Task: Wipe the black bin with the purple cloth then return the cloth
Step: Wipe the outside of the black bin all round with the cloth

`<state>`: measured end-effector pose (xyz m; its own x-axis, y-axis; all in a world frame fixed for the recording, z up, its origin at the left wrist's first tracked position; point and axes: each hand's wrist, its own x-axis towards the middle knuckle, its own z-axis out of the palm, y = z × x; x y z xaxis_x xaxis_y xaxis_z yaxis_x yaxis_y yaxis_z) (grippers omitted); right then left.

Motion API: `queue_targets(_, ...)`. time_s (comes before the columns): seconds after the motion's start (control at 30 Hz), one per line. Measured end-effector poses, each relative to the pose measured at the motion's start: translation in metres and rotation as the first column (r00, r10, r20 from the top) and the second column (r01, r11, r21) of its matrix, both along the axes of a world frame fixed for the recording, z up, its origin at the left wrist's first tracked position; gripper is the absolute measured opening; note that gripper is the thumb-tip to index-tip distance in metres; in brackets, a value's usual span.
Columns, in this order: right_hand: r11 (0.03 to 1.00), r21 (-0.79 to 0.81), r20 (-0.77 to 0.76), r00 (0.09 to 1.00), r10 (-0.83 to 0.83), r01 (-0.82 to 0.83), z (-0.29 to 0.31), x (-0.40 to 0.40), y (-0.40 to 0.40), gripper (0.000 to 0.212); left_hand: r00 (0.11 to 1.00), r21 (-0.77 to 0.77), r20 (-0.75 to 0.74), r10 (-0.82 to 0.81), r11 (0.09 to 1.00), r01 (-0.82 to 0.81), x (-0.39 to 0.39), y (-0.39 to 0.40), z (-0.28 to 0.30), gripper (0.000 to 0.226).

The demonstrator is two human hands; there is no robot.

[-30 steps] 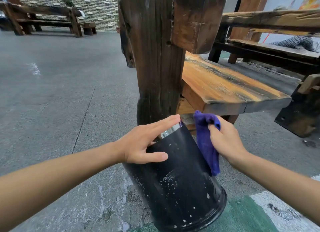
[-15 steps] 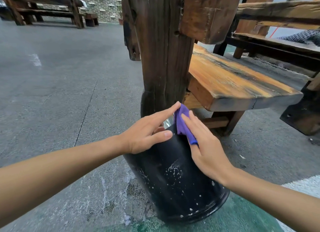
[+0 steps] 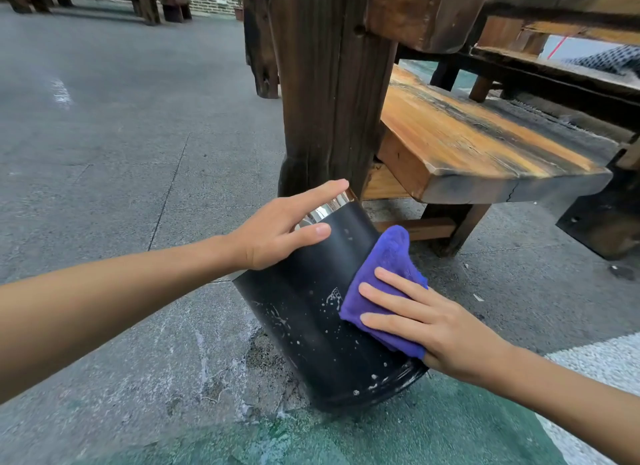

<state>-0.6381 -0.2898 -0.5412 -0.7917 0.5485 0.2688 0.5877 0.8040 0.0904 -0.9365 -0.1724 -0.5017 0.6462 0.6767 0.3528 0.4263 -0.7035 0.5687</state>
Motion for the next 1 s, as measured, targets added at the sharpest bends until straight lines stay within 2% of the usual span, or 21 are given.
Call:
queue_targets(0.13, 0.999, -0.015, -0.002, 0.999, 0.039, -0.039, -0.006, 0.026, -0.010, 0.029, 1.000, 0.037, 0.012, -0.012, 0.999, 0.011, -0.002, -0.001, -0.005, 0.070)
queue_targets(0.2, 1.000, -0.029, -0.015, 1.000, 0.009, -0.010, -0.008, 0.040, -0.013, 0.041, 0.999, 0.037, 0.016, -0.047, 0.998, 0.047, 0.000, -0.004, -0.007, 0.068)
queue_targets(0.27, 0.996, -0.071, -0.051, 0.997, -0.058, 0.054, -0.011, 0.051, -0.016, 0.044, 0.997, 0.032, 0.027, -0.075, 0.997, 0.074, 0.003, -0.006, -0.011, 0.071)
queue_targets(0.4, 0.974, -0.182, -0.170, 0.972, -0.163, 0.131, -0.021, 0.057, -0.019, 0.049, 0.998, 0.148, -0.054, 0.030, 0.989, -0.021, 0.016, -0.002, -0.015, 0.080)
queue_targets(0.57, 0.947, -0.244, -0.224, 0.938, -0.265, 0.209, -0.016, 0.060, -0.011, 0.025, 0.988, 0.218, -0.127, 0.084, 0.974, -0.055, 0.018, -0.001, -0.013, 0.089)
queue_targets(0.63, 0.917, -0.271, -0.329, 0.867, -0.375, 0.294, -0.007, 0.061, -0.006, 0.038, 0.989, 0.228, -0.128, 0.074, 0.973, -0.043, 0.015, -0.003, -0.014, 0.090)
queue_targets(0.73, 0.804, -0.342, -0.494, 0.635, -0.594, 0.487, 0.013, 0.059, 0.008, 0.049, 0.993, 0.251, -0.112, 0.032, 0.968, -0.003, 0.010, -0.006, -0.016, 0.092)
queue_targets(0.8, 0.724, -0.412, -0.564, 0.469, -0.680, 0.553, 0.029, 0.054, 0.023, 0.051, 0.995, 0.257, -0.100, 0.005, 0.966, 0.021, 0.009, -0.007, -0.018, 0.091)
queue_targets(0.83, 0.708, -0.428, -0.593, 0.416, -0.689, 0.562, 0.037, 0.048, 0.030, 0.050, 0.995, 0.263, -0.095, -0.003, 0.964, 0.028, 0.009, -0.007, -0.018, 0.091)
queue_targets(0.9, 0.721, -0.425, -0.647, 0.373, -0.665, 0.547, 0.052, 0.030, 0.042, 0.050, 0.996, 0.261, -0.094, -0.011, 0.965, 0.035, 0.011, -0.008, -0.017, 0.090)
queue_targets(1.0, 0.771, -0.374, -0.699, 0.389, -0.600, 0.516, 0.065, -0.006, 0.055, 0.051, 0.995, 0.256, -0.092, -0.033, 0.965, 0.056, 0.016, -0.011, -0.015, 0.088)
